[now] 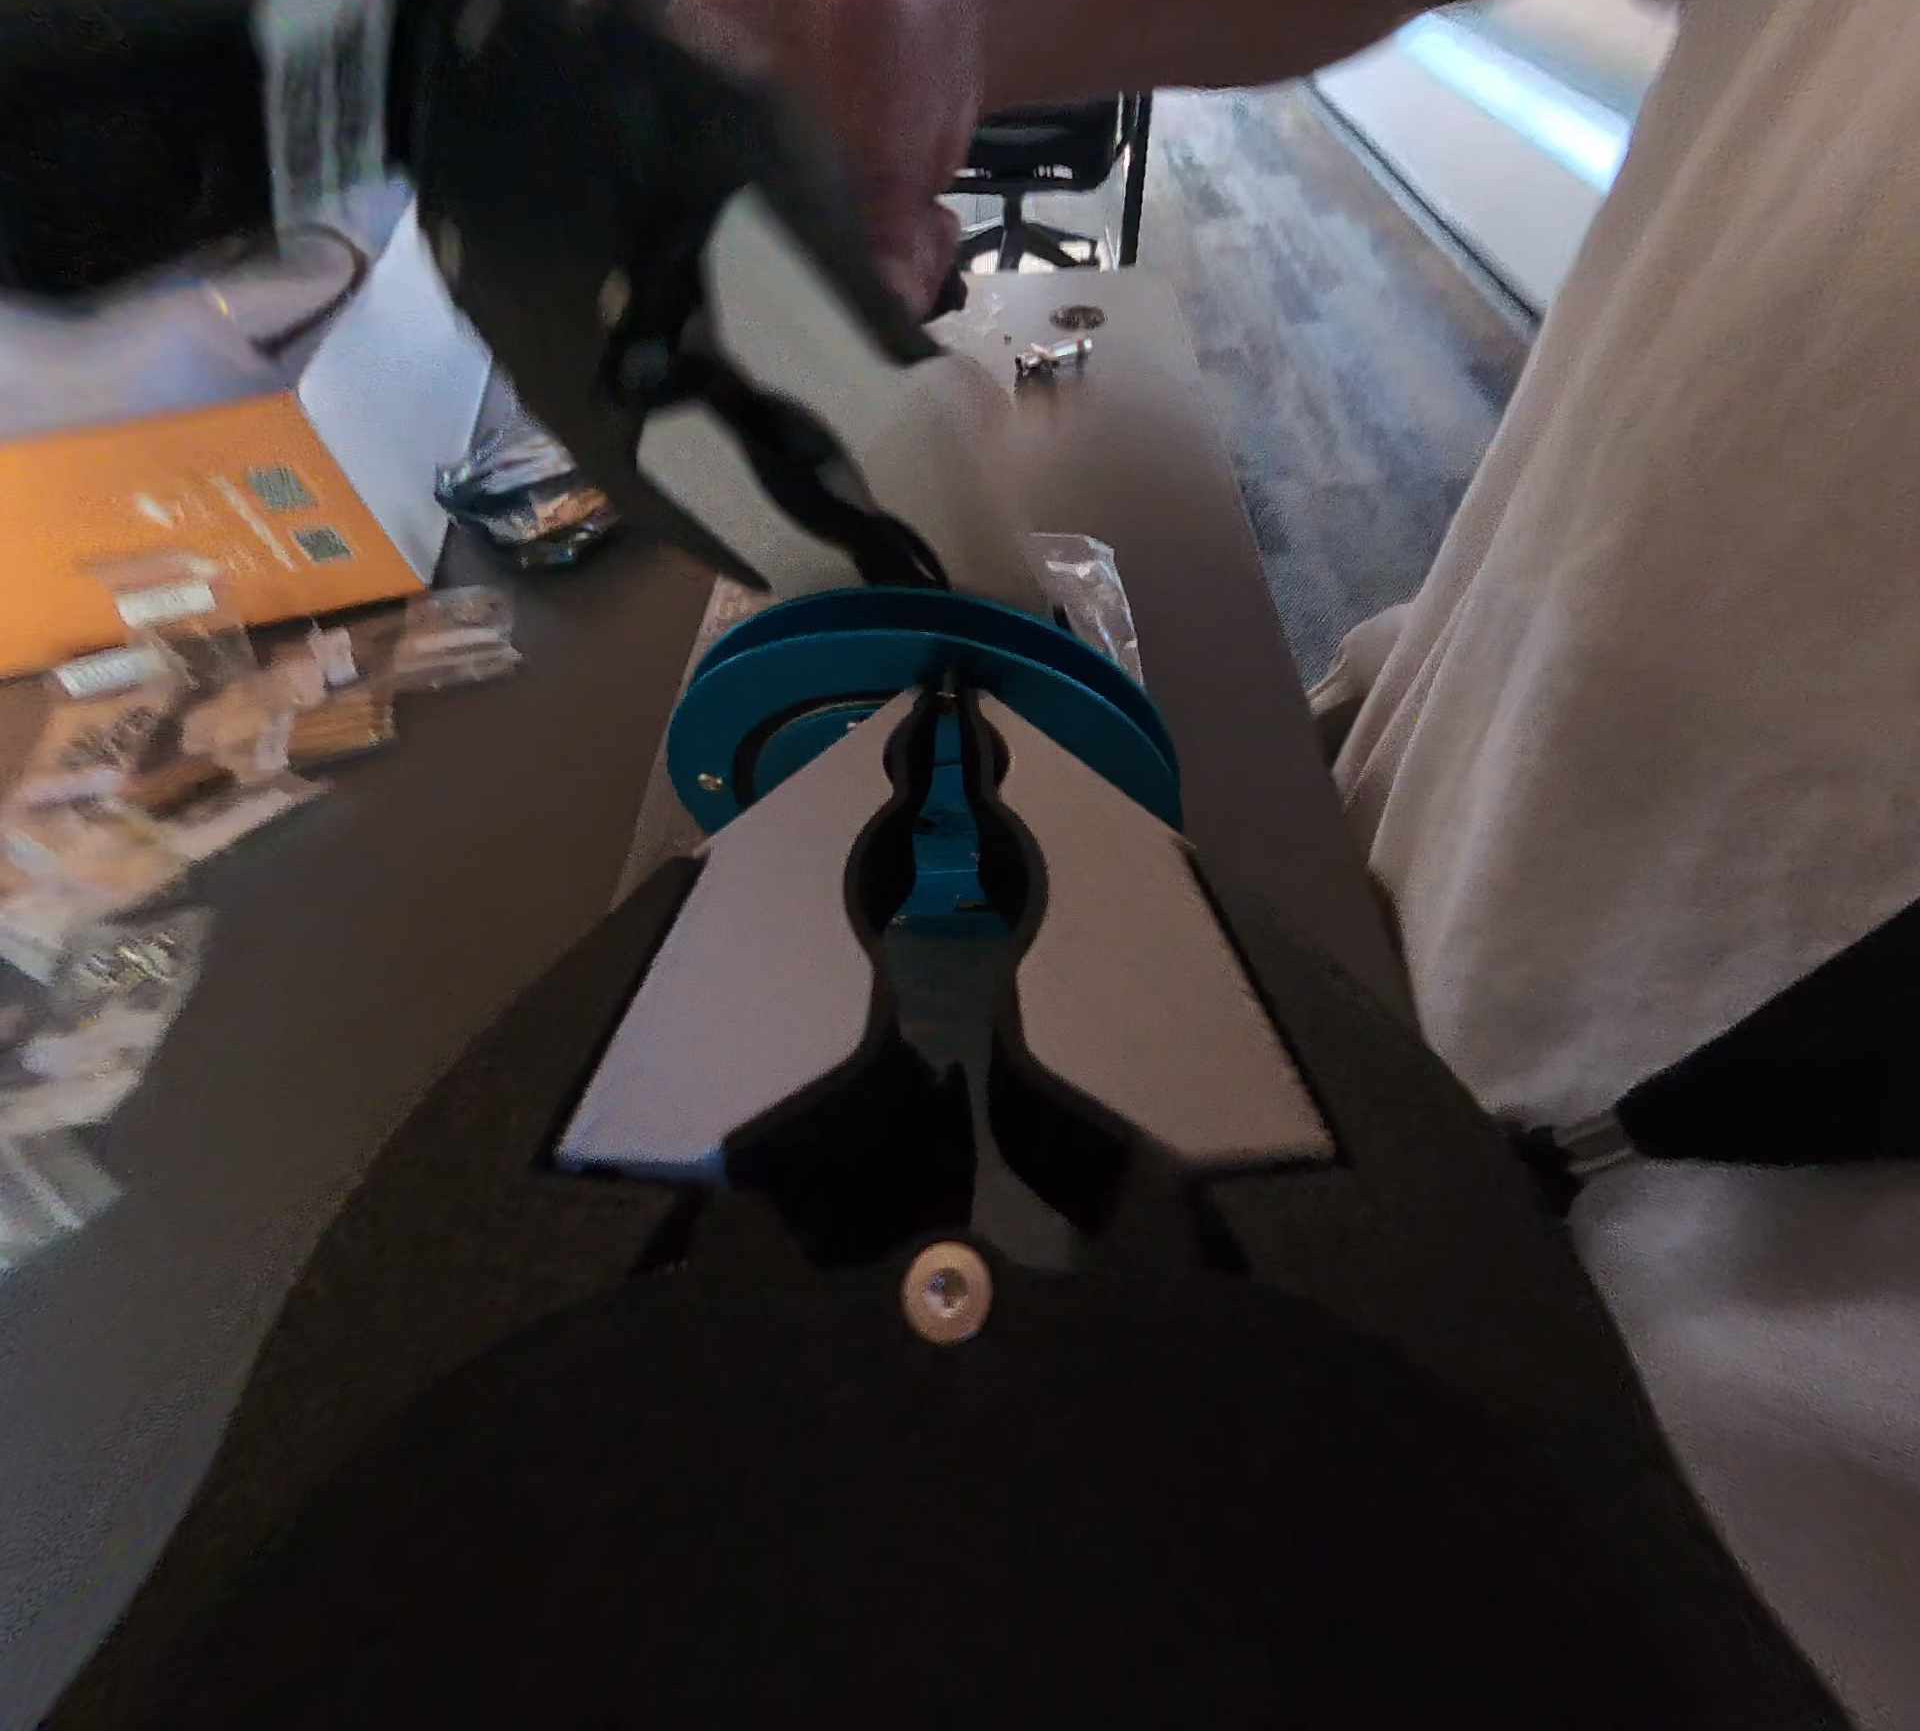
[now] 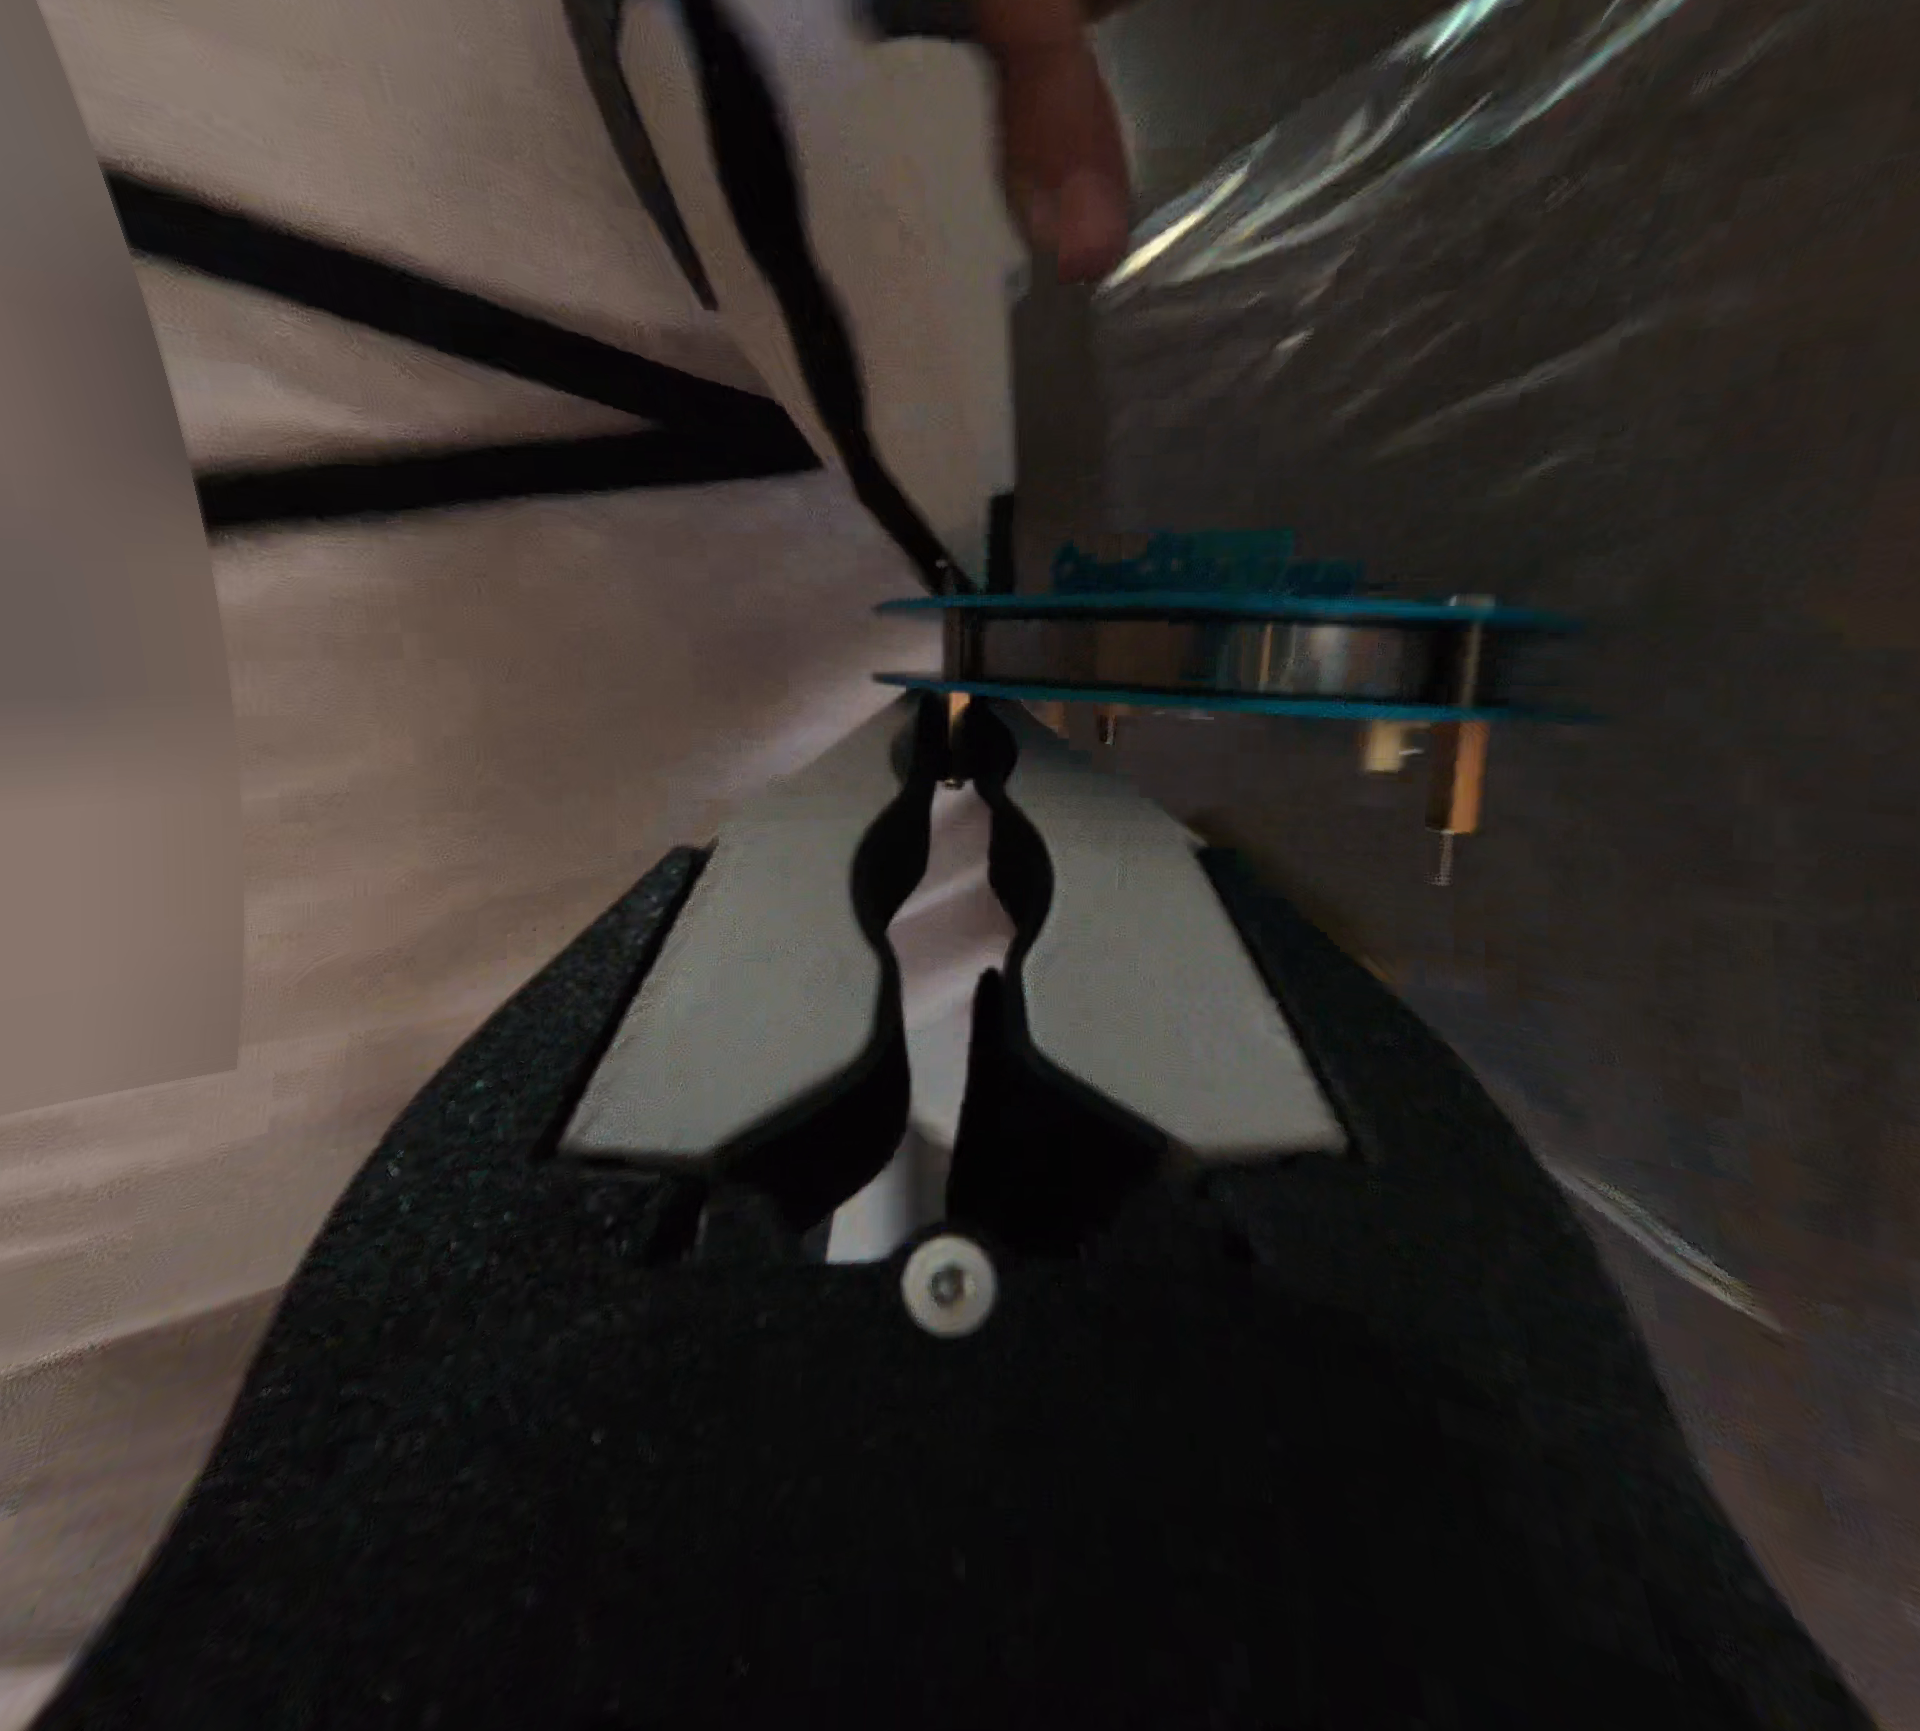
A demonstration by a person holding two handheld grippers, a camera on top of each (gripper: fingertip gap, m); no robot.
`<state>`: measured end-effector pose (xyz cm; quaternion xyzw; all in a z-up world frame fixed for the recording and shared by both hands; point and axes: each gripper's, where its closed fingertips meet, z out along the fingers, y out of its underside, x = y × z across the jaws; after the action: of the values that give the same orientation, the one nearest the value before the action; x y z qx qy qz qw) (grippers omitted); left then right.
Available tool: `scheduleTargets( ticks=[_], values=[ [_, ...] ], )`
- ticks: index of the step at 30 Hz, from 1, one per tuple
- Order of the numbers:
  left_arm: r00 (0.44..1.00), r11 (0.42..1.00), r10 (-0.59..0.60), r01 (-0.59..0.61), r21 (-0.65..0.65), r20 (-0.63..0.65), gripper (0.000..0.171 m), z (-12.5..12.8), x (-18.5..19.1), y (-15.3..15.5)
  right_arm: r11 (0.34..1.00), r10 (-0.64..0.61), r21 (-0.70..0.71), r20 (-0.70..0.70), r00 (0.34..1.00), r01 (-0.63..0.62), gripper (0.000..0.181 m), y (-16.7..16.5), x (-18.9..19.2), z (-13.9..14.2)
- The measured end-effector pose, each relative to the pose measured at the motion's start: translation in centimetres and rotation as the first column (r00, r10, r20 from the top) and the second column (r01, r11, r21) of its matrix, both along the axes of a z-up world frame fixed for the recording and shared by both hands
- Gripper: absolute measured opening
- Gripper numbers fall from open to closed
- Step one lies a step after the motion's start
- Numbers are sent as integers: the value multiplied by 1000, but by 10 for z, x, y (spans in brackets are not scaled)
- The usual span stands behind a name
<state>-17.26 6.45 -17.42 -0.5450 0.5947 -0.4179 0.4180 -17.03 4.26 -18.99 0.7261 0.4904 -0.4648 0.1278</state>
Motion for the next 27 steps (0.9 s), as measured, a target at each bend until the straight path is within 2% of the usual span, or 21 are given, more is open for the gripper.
scheduleTargets(
  ticks=[1,2,4,5,7,8,9,10,11,13,14,15,16,17,18,19,20,22,23,25,27],
  values=[
    [1000,997,17,-17,-78,9,1,0,0,4,973,24,229,16,1000,-27,3,9,1,-5],
    [1000,988,26,-24,-149,14,1,1,-1,7,897,37,438,51,998,-55,4,18,2,-8],
    [999,967,33,-29,-252,11,3,1,-2,11,677,73,722,124,990,-141,17,28,4,-10],
    [1000,954,16,-12,-300,11,3,1,-2,10,539,82,822,167,983,-185,5,34,4,-10],
    [1000,921,10,-3,-391,15,4,1,-3,10,310,91,910,260,961,-275,4,43,4,-8],
    [1000,894,8,0,-449,17,3,1,-4,10,227,90,923,299,950,-312,4,46,4,-8],
    [1000,859,1,9,-512,20,3,2,-4,9,184,92,923,326,941,-338,4,46,4,-8],
    [1000,836,-1,14,-548,25,2,2,-4,9,194,90,914,345,934,-356,4,46,6,-8],
    [1000,852,-1,16,-524,30,3,2,-3,8,273,87,891,353,932,-363,3,44,7,-9],
    [1000,963,7,-5,-269,8,3,0,0,3,589,97,754,292,951,-292,1,31,9,-12],
    [1000,997,17,-18,-79,-11,3,-1,1,2,773,78,601,231,970,-205,1,21,8,-12],
    [999,995,30,-28,93,-23,1,-1,1,1,931,30,353,187,982,-96,1,10,7,-8],
    [999,974,46,-39,225,-25,3,-1,2,1,997,-24,80,167,986,11,2,3,5,-3],
    [998,948,59,-48,316,-25,3,-1,2,2,991,-48,-119,138,989,65,3,0,3,1],
    [997,932,69,-55,359,-27,3,-2,2,3,976,-46,-207,101,994,66,3,-2,2,3],
    [997,930,69,-53,365,-30,3,-2,1,3,978,-36,-202,75,997,50,3,-3,1,3],
    [997,950,64,-51,308,-34,4,-2,0,2,994,-15,-103,59,998,21,3,-3,0,1],
    [997,997,71,-70,21,-34,2,-2,-1,7,965,22,258,78,997,-42,4,8,1,-6],
    [997,986,68,-74,-148,-41,2,-1,-1,10,898,36,432,107,994,-79,11,15,3,-8],
    [996,914,57,-78,-399,-64,3,0,-3,15,693,48,700,191,980,-170,23,27,6,-11],
    [997,840,13,-54,-539,-79,3,0,-3,11,451,57,849,279,958,-274,4,39,9,-12]
  ],
)
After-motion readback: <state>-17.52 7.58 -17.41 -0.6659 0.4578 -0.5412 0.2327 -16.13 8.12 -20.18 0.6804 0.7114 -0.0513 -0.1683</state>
